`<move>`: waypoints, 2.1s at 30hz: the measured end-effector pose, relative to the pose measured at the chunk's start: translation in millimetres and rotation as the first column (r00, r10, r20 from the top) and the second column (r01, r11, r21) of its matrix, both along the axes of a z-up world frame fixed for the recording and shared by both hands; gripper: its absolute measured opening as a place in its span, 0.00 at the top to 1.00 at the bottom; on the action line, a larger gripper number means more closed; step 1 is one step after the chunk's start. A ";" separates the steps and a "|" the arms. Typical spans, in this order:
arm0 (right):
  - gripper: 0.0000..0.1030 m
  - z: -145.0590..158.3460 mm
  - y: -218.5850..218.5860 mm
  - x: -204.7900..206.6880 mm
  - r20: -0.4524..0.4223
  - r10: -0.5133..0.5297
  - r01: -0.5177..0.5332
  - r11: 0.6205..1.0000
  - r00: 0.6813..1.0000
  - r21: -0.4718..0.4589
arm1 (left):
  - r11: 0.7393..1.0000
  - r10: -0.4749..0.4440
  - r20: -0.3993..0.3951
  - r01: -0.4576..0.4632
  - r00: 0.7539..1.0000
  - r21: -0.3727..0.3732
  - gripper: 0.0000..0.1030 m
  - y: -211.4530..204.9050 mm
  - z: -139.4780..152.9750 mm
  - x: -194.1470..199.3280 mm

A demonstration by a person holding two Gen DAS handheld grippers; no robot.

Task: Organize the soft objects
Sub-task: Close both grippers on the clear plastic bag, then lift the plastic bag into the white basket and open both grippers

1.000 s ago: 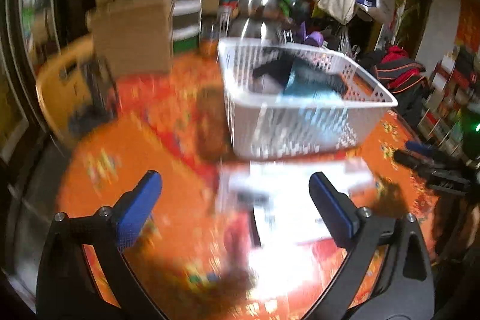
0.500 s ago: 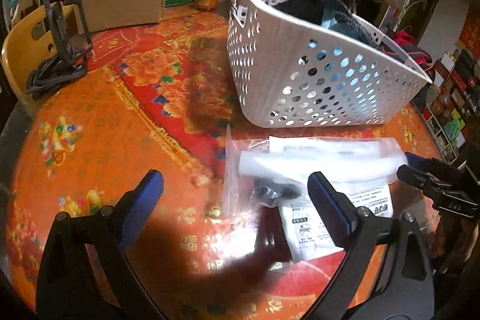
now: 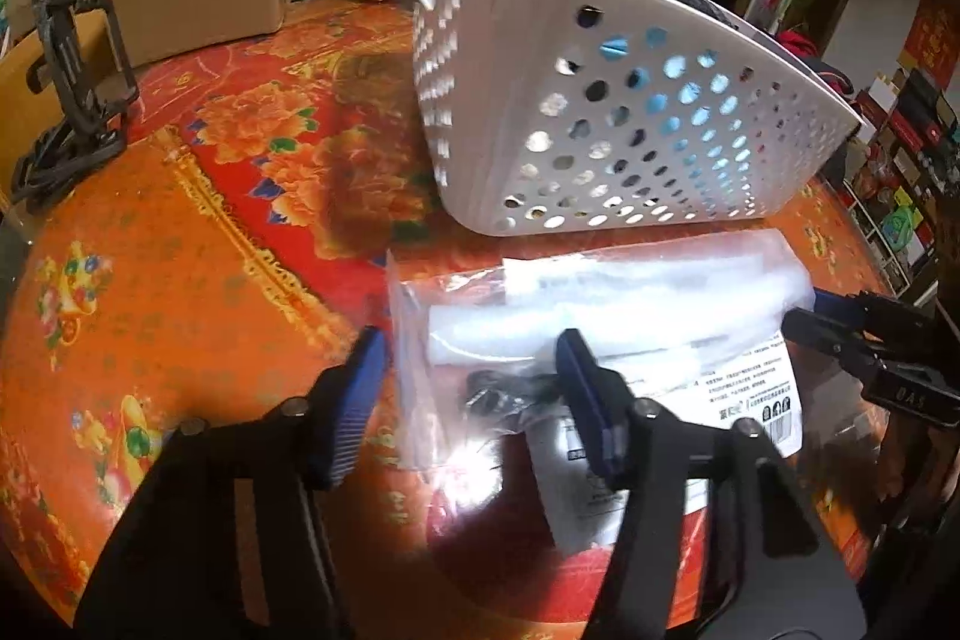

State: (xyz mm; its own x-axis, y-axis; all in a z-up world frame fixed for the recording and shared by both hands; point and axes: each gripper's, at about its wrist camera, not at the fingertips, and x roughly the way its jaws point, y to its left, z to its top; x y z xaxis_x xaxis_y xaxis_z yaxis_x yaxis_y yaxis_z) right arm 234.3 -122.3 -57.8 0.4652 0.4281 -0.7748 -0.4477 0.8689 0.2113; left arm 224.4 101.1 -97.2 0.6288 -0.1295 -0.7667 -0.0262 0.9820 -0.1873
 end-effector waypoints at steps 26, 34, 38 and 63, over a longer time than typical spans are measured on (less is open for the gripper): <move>0.96 22.2 -4.5 -34.0 0.142 -0.021 0.028 0.999 0.990 -0.043 | 0.999 0.047 0.150 -0.049 0.988 0.007 0.93 1.5 25.3 -41.8; 0.96 47.5 -8.7 -53.9 0.218 -0.028 0.036 0.999 0.976 -0.033 | 0.999 0.035 0.229 -0.036 0.973 0.000 0.93 -5.7 55.9 -70.7; 0.96 62.2 -13.3 -59.1 0.245 -0.032 0.040 0.999 0.969 -0.027 | 0.999 0.031 0.249 -0.032 0.968 0.000 0.93 -8.0 70.6 -81.0; 0.96 168.3 -22.8 -26.7 0.373 -0.062 0.070 0.998 0.926 -0.009 | 1.000 0.018 0.359 -0.021 0.933 0.004 0.93 -13.0 208.7 -29.7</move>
